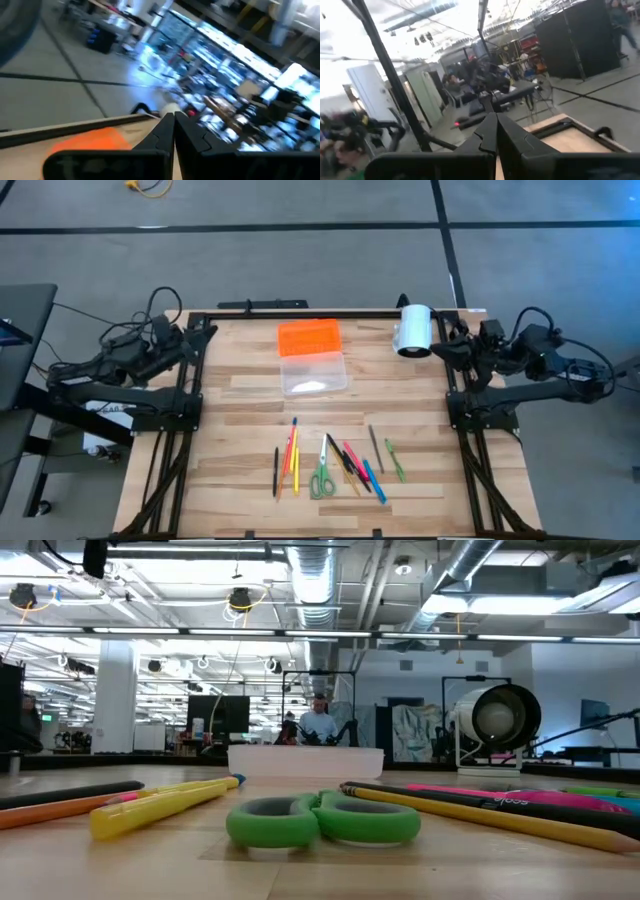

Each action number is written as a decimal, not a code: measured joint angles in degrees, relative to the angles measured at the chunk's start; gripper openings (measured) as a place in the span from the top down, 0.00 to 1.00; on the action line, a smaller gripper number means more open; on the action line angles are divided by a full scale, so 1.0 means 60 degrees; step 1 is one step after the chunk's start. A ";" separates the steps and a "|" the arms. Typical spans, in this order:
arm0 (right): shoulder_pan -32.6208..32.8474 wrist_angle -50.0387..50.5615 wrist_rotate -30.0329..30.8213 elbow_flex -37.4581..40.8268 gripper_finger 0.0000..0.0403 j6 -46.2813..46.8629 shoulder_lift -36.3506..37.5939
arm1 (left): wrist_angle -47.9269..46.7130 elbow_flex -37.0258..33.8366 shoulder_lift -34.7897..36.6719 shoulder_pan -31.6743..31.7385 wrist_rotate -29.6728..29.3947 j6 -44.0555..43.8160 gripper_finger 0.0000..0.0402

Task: Pick & place school supplies into a supply box
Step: Put the green pen into the supply box

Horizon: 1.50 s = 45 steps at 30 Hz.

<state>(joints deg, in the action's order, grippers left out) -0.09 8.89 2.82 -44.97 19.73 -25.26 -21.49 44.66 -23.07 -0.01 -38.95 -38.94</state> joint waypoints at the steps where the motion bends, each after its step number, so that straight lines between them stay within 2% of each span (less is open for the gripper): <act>1: -0.0001 -0.0426 -0.0051 0.0000 1.00 0.0145 -0.0175 | 0.0021 0.0000 0.0003 0.0003 -0.0002 -0.0356 1.00; 4: -0.0001 -0.1300 -0.0581 -0.0006 1.00 0.0057 -0.0662 | 0.0197 0.0010 0.0035 0.0003 -0.0093 -0.0404 1.00; 7: 0.0009 -0.1853 -0.1049 -0.0007 1.00 -0.0250 -0.1144 | 0.0382 0.0011 -0.0095 0.0007 -0.0011 0.0581 1.00; 10: 0.0066 -0.2087 -0.1200 -0.0004 1.00 -0.0263 -0.1516 | 0.0345 0.0007 -0.0106 0.0004 0.0411 0.1232 1.00; 12: 0.0205 -0.2142 -0.1205 -0.0005 1.00 -0.0267 -0.1701 | -0.0042 0.0011 -0.0121 0.0007 0.0215 0.1915 1.00; 15: 0.0412 -0.2177 -0.1224 -0.0142 1.00 -0.0293 -0.2089 | -0.0131 0.0011 -0.0153 0.0012 0.0365 0.1816 1.00; 17: 0.0525 -0.2322 -0.1233 -0.0277 1.00 -0.0441 -0.2475 | 0.0188 0.0011 -0.0201 0.0011 0.1506 0.2000 1.00; 19: 0.0650 -0.2565 -0.1229 -0.0444 1.00 -0.0826 -0.2879 | 0.0856 0.0011 -0.0450 0.0011 0.3151 0.2793 1.00; 21: 0.0768 -0.2655 -0.1229 -0.0752 1.00 -0.1279 -0.3284 | 0.1753 0.0011 -0.0924 0.0003 0.4800 0.3373 1.00; 23: 0.0829 -0.2747 -0.1233 -0.1180 1.00 -0.1581 -0.3690 | 0.2668 0.0011 -0.1498 -0.0032 0.5945 0.3682 1.00; 28: 0.0945 -0.2562 -0.1236 -0.2254 0.98 -0.1883 -0.4724 | 0.4669 0.0013 -0.3408 -0.0465 0.6743 0.4353 1.00; 30: 0.1053 -0.2213 -0.1239 -0.2642 0.94 -0.1982 -0.5068 | 0.4952 0.0143 -0.4280 -0.0729 0.6878 0.4508 0.99; 33: 0.1246 -0.1473 -0.1232 -0.3150 0.86 -0.2019 -0.5469 | 0.4956 0.0582 -0.5369 -0.1110 0.6881 0.4638 0.94; 37: 0.1331 -0.0389 -0.1212 -0.3553 0.76 -0.1709 -0.5845 | 0.4756 0.1213 -0.6394 -0.1401 0.6876 0.4806 0.82; 40: 0.1328 0.0407 -0.1207 -0.3585 0.71 -0.1279 -0.6012 | 0.3701 0.1739 -0.6782 -0.1426 0.6840 0.4763 0.71; 45: 0.1435 0.2375 -0.1184 -0.3581 0.68 -0.0239 -0.6470 | 0.0719 0.2167 -0.7144 -0.1454 0.6854 0.3985 0.59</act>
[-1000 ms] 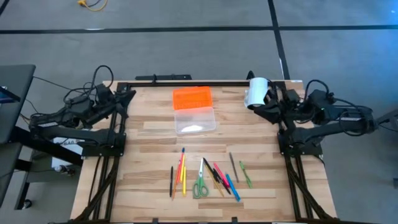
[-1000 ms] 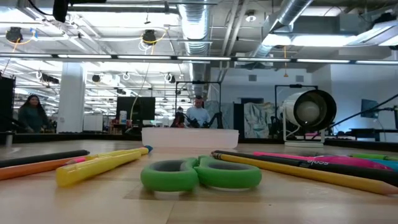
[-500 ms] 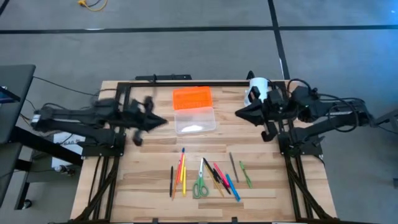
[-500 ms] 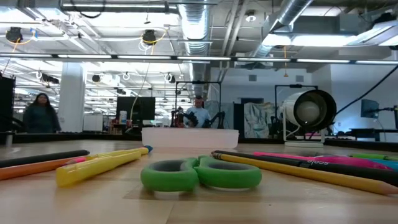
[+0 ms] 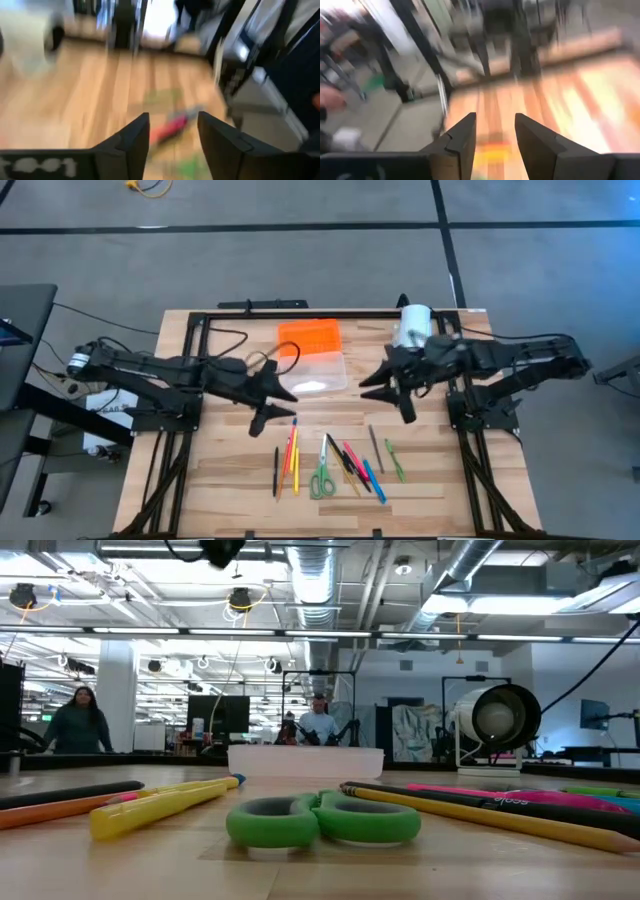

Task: Pick & place school supplies into a supply box
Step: Put the green pen into the supply box

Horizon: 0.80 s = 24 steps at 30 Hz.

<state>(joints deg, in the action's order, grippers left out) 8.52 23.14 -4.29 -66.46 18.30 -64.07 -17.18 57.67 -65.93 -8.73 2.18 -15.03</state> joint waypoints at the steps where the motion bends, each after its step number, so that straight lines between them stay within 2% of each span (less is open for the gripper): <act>1: 0.0089 0.0382 0.0088 0.0000 0.68 0.0234 -0.0122 | -0.0516 0.0000 -0.0021 -0.0047 0.0011 -0.0301 0.58; 6: 0.0816 0.2992 0.1037 0.0007 0.70 0.1765 -0.0922 | -0.2695 0.0009 -0.0154 -0.0466 -0.0065 -0.1336 0.57; 13: 0.1965 0.5375 0.2020 0.0010 0.71 0.5500 -0.2154 | -0.3502 0.0011 -0.0249 -0.1193 -0.1652 -0.1604 0.60; 24: 0.4126 0.5567 0.1986 0.0164 0.71 1.0990 -0.3814 | -0.3663 -0.0455 -0.0262 -0.1304 -0.3466 -0.1561 0.61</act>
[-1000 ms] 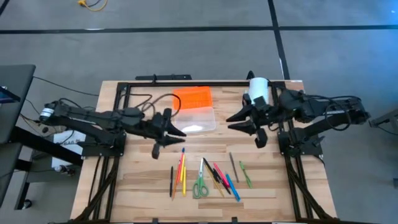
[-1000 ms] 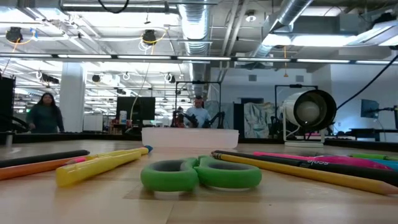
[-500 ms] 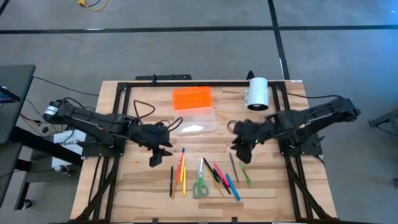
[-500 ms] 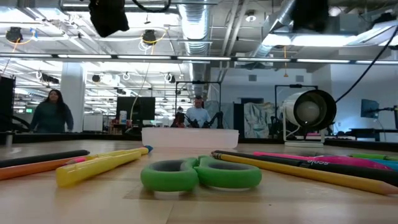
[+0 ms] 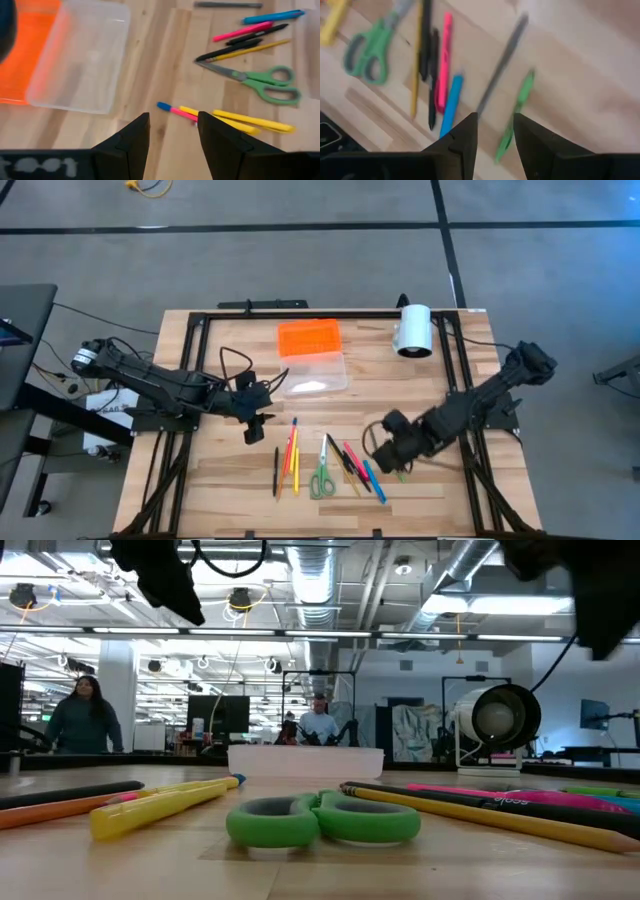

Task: Pick & place school supplies into a supply box
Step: Put the green pen into the supply box

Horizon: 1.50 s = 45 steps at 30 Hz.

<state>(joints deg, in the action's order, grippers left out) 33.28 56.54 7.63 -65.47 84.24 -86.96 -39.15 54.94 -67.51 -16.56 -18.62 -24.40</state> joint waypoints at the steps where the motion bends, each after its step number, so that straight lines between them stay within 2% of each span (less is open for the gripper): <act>1: 0.0176 -0.0018 0.0002 -0.0004 0.71 0.0360 -0.0133 | -0.0021 0.0000 0.0000 -0.0003 -0.0151 0.0070 0.61; 8: 0.0666 -0.0065 0.0032 -0.0004 0.71 0.1821 -0.1092 | 0.0062 0.0000 0.0000 0.0004 -0.1041 0.0592 0.61; 14: 0.0663 -0.0578 -0.0038 -0.0004 0.71 0.1965 -0.1887 | 0.0340 -0.0004 0.0000 0.0004 -0.1547 0.0702 0.62; 20: 0.0620 -0.0475 -0.0110 0.0011 0.71 0.1976 -0.2436 | 0.0545 -0.0007 0.0000 0.0004 -0.1477 0.0434 0.62; 28: 0.0639 -0.0587 -0.0295 0.0665 0.71 0.2392 -0.2243 | 0.0542 -0.0007 0.0000 0.0007 -0.1261 0.0185 0.62; 33: 0.0778 -0.1671 -0.0234 0.1464 0.71 0.2708 -0.1607 | 0.0536 -0.0007 0.0000 0.0004 -0.1026 0.0181 0.61; 38: 0.0743 -0.2355 -0.0077 0.1808 0.71 0.2461 -0.1370 | 0.0535 -0.0007 0.0000 0.0011 -0.1337 0.0181 0.61; 45: 0.0659 -0.2683 -0.0574 0.2255 0.71 0.2303 -0.1475 | 0.0619 -0.0007 0.0000 0.0015 -0.1456 0.0099 0.61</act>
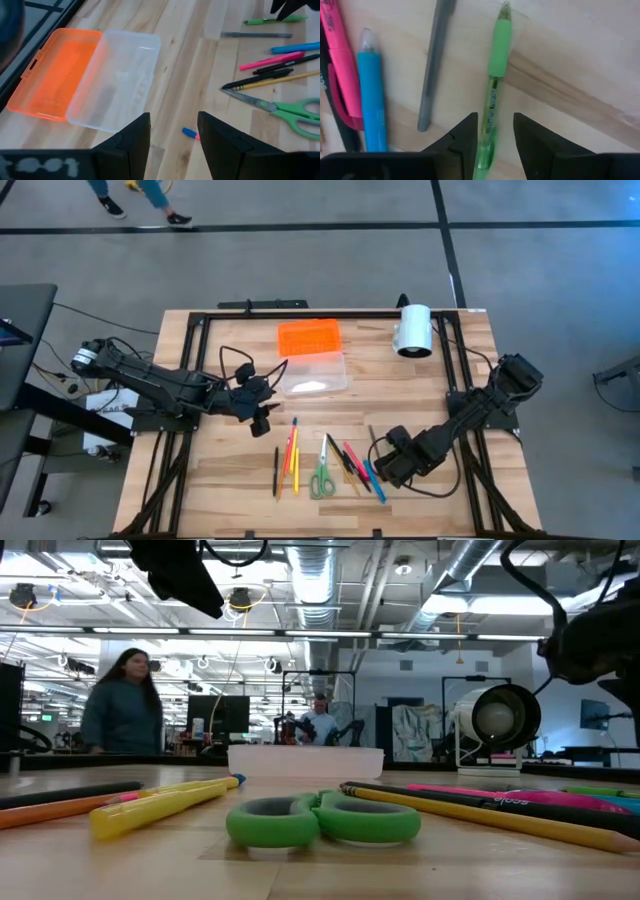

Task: Pick & place school supplies into a supply box
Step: Put the green pen into the supply box

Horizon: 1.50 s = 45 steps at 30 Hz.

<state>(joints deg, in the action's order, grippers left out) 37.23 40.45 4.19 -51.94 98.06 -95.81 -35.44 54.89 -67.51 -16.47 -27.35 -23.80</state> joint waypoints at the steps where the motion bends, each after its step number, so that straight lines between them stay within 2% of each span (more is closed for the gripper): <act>1: 0.0000 0.0000 0.0003 0.0034 0.71 -0.0013 0.0003 | 0.0000 0.0000 0.0000 0.0000 -0.0003 -0.0053 0.61; 9: -0.0047 -0.0939 -0.0361 0.0724 0.71 -0.0197 0.0080 | 0.0017 0.0000 0.0000 0.0000 -0.0029 -0.0361 0.61; 14: -0.0032 -0.0808 -0.0358 0.0728 0.72 -0.0214 0.0061 | 0.0015 -0.0002 0.0000 0.0000 -0.0033 -0.0501 0.61; 17: -0.0033 -0.0742 -0.0386 0.0732 0.77 -0.0564 0.0051 | 0.0022 -0.0001 0.0000 0.0000 -0.0040 -0.0570 0.61; 25: -0.0117 -0.0569 -0.0464 0.0733 0.97 -0.1016 0.0044 | 0.0019 -0.0004 0.0000 0.0000 -0.0181 -0.0669 0.61; 31: -0.0270 -0.0489 -0.0507 0.0739 0.93 -0.1216 0.0029 | 0.0020 -0.0004 0.0000 0.0000 -0.0341 -0.0683 0.61; 35: -0.0472 -0.0378 -0.0539 0.0734 0.95 -0.1679 0.0025 | 0.0018 -0.0004 0.0000 0.0000 -0.0496 -0.0683 0.61; 38: -0.0778 -0.0313 -0.0557 0.0732 0.98 -0.2224 0.0025 | 0.0018 -0.0004 0.0000 0.0000 -0.0653 -0.0683 0.61; 45: -0.1711 -0.0162 -0.0727 0.0739 0.96 -0.3773 0.0018 | 0.0018 -0.0004 0.0000 0.0002 -0.0750 -0.0734 0.61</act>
<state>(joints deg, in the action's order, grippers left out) 26.97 39.47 -0.18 -47.51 75.42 -95.70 -35.33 54.87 -67.51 -16.45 -31.86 -28.20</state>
